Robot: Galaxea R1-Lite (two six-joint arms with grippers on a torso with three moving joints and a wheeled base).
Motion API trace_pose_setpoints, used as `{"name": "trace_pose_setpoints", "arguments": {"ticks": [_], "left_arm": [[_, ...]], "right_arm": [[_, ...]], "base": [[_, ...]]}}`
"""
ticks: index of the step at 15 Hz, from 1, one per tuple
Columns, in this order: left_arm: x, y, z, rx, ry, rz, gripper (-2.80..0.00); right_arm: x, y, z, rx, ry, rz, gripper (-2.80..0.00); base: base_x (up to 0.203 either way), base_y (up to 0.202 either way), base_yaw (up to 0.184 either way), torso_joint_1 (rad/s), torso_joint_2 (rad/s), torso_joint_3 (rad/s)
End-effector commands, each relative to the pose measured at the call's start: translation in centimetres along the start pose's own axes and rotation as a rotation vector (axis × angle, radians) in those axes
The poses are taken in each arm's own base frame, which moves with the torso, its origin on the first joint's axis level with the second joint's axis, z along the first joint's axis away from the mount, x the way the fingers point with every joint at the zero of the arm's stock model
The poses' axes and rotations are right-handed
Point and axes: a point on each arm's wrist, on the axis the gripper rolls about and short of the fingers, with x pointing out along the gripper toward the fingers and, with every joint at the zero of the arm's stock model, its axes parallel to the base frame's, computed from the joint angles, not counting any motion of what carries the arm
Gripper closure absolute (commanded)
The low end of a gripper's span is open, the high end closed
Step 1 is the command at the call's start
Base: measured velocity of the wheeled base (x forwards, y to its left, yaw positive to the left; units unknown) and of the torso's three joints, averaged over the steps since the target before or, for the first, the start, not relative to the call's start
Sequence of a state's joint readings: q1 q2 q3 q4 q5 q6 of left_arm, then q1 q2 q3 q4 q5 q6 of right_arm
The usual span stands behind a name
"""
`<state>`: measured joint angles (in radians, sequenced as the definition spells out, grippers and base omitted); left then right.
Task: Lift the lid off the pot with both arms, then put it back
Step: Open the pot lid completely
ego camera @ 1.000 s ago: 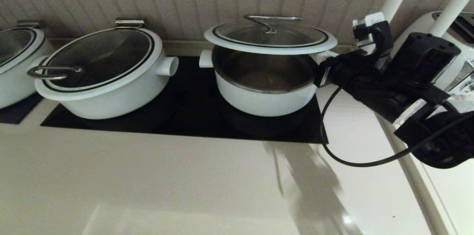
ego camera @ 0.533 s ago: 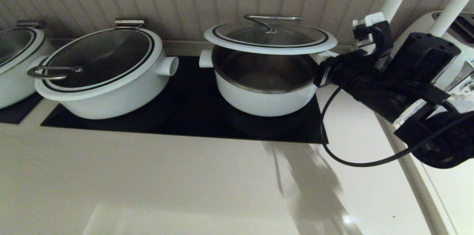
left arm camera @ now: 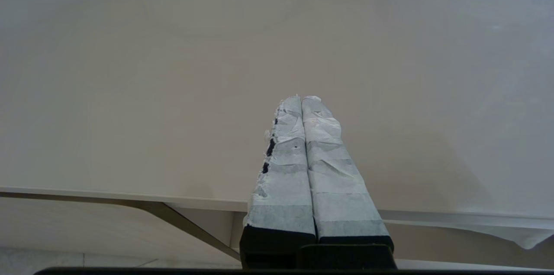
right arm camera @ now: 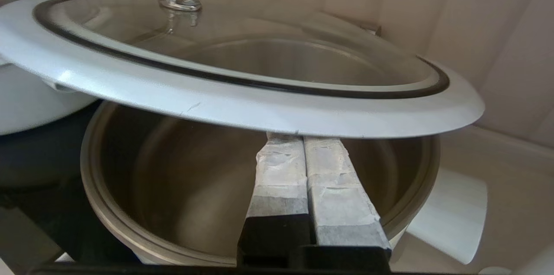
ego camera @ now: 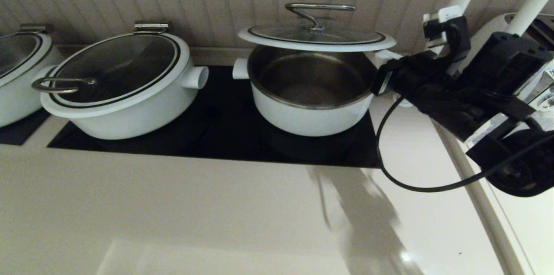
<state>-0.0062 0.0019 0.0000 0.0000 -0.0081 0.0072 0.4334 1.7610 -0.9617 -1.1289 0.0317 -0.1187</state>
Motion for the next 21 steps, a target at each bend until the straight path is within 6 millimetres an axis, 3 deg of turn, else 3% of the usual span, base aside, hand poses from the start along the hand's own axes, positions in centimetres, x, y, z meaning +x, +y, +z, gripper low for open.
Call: {"name": "trace_pose_setpoints", "arguments": {"ticks": [1,21], "left_arm": [[0.0,0.0,0.0,0.000,-0.002,0.000,0.00],[0.0,0.0,0.0,0.000,-0.003,0.000,0.00]], "right_arm": [[-0.1,0.0,0.5,-0.001,-0.020,0.000,0.00],[0.5,-1.1,2.0,-0.009,-0.086,-0.016,0.00]], "base": [[0.000,0.000,0.000,0.000,0.00,0.000],[0.000,0.000,0.000,0.000,0.00,0.000]]}}
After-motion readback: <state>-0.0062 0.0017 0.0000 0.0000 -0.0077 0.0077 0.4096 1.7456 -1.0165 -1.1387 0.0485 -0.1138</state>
